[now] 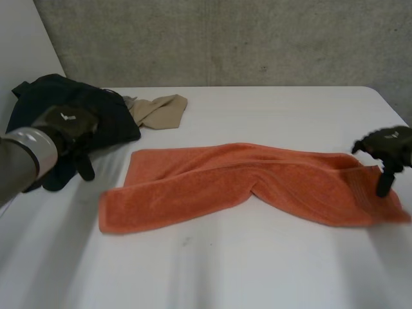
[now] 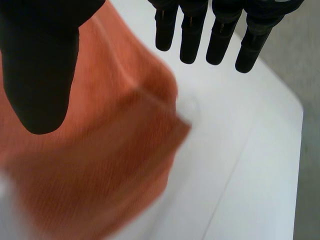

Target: Fold the laundry.

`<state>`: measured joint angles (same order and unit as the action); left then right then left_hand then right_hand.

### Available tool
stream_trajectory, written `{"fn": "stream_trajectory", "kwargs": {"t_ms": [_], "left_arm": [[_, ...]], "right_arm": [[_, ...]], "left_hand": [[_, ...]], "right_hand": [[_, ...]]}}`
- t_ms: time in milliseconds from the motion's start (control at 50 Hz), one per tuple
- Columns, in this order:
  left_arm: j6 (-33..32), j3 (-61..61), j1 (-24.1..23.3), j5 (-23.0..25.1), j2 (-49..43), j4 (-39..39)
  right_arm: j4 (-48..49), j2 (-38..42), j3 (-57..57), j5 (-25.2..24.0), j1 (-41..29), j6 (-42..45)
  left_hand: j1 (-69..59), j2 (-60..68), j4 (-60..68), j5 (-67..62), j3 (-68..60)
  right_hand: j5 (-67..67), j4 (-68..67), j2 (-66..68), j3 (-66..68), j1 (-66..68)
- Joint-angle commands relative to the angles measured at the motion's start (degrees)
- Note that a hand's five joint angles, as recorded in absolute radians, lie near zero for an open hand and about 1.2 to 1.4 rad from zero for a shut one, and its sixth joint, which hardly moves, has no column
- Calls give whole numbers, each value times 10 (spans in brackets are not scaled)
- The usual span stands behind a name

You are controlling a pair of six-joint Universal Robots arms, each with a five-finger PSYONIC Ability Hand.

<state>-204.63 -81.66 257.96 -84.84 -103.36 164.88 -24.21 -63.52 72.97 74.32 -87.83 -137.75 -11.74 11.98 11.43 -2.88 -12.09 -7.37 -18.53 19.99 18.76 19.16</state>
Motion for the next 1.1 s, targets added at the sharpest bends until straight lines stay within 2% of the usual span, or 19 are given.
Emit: {"fn": "stream_trajectory", "kwargs": {"t_ms": [20,100,260,400,420,440,460,480,540,620,640,700,780,880,1060,1100], "left_arm": [[76,43,3,-2,-16,-5],[107,37,-4,-8,-23,-3],[116,10,-18,-11,-20,16],[114,5,-21,-11,-20,24],[114,5,-21,-11,-20,25],[114,5,-21,-11,-20,26],[114,6,-22,-11,-20,26],[114,8,-25,-12,-22,28],[113,10,-30,-12,-24,32],[110,16,-41,-9,-29,41],[109,21,-46,-9,-36,48],[112,35,-54,-8,-53,60],[113,73,-68,-1,-107,69],[109,138,-88,5,-202,40],[113,224,-117,19,-311,-20],[114,243,-124,30,-327,-39]], "right_arm": [[16,59,-91,-22,-80,-9],[15,125,-152,-25,-103,-53],[11,239,-239,-16,-118,-160],[18,277,-254,6,-125,-177],[21,280,-256,14,-125,-177],[22,278,-257,18,-126,-179],[23,276,-256,21,-125,-182],[26,264,-253,24,-125,-186],[36,227,-238,22,-126,-204],[70,121,-186,-5,-139,-238],[78,69,-166,-20,-138,-251],[85,6,-135,-43,-134,-271],[84,-66,-99,-81,-133,-293],[69,-173,-69,-123,-132,-297],[71,-274,-42,-167,-123,-335],[79,-281,-46,-170,-117,-358]], "left_hand": [[17,-20,-14,29,21],[17,-20,-14,29,21],[17,-20,-14,29,21],[17,-20,-14,29,21],[17,-20,-14,29,21],[17,-20,-14,29,21],[17,-20,-14,29,21],[17,-20,-14,29,21],[17,-20,-14,29,21],[17,-20,-14,29,21],[17,-20,-14,29,21],[17,-20,-14,29,21],[17,-20,-14,29,21],[17,-20,-14,29,21],[17,-20,-14,29,21],[-51,49,55,-40,-48]], "right_hand": [[-25,-14,-1,12,8],[-41,-29,14,27,23],[-131,-120,105,117,113],[-182,-170,156,168,164],[-237,-225,211,223,219],[-359,-348,333,345,341],[-552,-540,526,538,534],[-626,-614,599,612,608],[-626,-615,600,612,608],[-626,-615,600,612,608],[-626,-615,600,612,608],[-626,-615,600,612,608],[-626,-615,600,612,608],[-626,-615,600,612,608],[-626,-615,600,612,608],[-626,-615,600,612,608]]}}
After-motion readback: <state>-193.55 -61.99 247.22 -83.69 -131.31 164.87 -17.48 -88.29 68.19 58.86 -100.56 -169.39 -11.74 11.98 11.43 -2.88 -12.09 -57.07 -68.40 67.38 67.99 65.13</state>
